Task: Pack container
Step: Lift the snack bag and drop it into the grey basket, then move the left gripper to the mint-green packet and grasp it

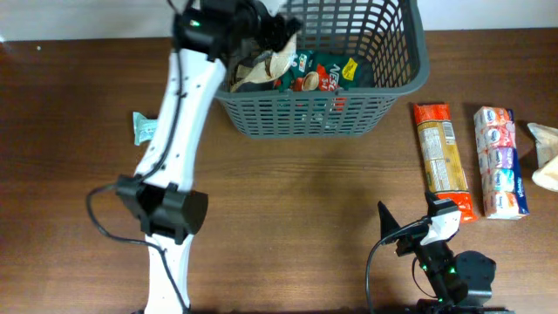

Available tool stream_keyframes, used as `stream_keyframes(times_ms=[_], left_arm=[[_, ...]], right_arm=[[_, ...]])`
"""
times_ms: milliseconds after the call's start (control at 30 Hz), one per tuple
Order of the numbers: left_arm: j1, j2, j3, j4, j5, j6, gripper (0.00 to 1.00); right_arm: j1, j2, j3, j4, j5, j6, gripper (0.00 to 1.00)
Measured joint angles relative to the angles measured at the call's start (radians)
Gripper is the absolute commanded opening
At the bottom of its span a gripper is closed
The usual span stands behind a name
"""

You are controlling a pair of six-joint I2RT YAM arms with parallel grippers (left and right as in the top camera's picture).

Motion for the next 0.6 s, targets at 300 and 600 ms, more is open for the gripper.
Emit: stream_keyframes(times_ms=[300, 600], left_arm=[[0.135, -0.193, 0.214, -0.452, -0.169, -0.139, 0.67], [0.397, -0.204, 0.032, -0.658, -0.27, -0.351, 0.64]], right_arm=[[0.0, 0.0, 0.0, 0.0, 0.0, 0.0, 0.99], [0.0, 0.0, 0.0, 0.0, 0.0, 0.0, 0.99]])
